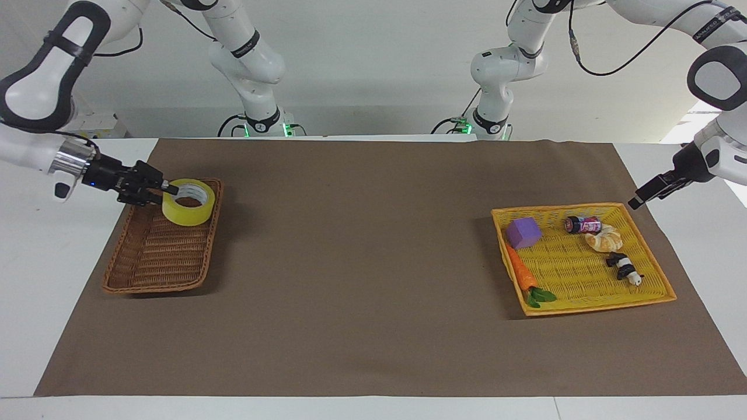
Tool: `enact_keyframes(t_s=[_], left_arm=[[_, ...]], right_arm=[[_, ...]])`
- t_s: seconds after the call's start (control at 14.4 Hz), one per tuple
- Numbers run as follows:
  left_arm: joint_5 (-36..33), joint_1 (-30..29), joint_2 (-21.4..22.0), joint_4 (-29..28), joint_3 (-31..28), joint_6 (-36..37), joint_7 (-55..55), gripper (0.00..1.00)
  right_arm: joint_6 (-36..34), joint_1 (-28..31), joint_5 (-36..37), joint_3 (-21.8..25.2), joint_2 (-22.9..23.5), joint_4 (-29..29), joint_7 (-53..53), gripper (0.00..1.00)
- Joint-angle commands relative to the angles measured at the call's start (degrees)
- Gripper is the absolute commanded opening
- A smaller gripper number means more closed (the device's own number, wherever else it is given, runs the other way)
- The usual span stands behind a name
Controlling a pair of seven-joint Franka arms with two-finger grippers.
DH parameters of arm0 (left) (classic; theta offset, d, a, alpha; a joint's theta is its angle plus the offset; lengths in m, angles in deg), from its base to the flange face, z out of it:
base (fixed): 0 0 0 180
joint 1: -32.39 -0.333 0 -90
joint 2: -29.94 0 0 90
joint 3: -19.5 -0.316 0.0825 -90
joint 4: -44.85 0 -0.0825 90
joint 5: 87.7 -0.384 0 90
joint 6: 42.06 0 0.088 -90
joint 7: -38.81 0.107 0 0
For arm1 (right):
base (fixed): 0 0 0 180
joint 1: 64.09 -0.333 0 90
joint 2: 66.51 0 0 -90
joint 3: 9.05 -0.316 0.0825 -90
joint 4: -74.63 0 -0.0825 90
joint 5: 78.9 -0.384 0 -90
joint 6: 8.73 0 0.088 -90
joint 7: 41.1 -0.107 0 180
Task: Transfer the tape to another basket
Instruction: 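Carry the tape with the right gripper while the left gripper withdraws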
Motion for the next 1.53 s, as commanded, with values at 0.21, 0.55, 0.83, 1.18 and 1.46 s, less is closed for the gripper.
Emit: enact_keyframes(t_s=[0.21,0.55,0.83,1.18,1.46], left_arm=[[-7.77,2.28,2.35,-0.12,1.85,0.36,0.77,1.0],[-10.77,0.82,7.54,-0.03,6.83,6.42,2.43,1.0],[-14.64,-1.4,8.68,-0.3,12.75,8.09,2.96,1.0],[-11.84,-0.17,8.86,-0.56,12.66,8.89,3.05,1.0],[-5.86,-0.08,8.78,-0.3,10.56,9.94,3.23,1.0]], right_arm=[[-2.26,3.03,3.62,-1.15,9.35,7.57,5.53,0.0],[1.78,2.85,4.68,-1.06,9.27,5.29,5.45,0.0],[3.37,2.24,6.0,-1.06,9.18,4.84,4.75,0.56],[5.03,0.49,6.17,-0.97,7.43,4.84,2.72,1.0],[10.83,-6.18,18.53,-0.97,-0.73,4.93,0.44,1.0]])
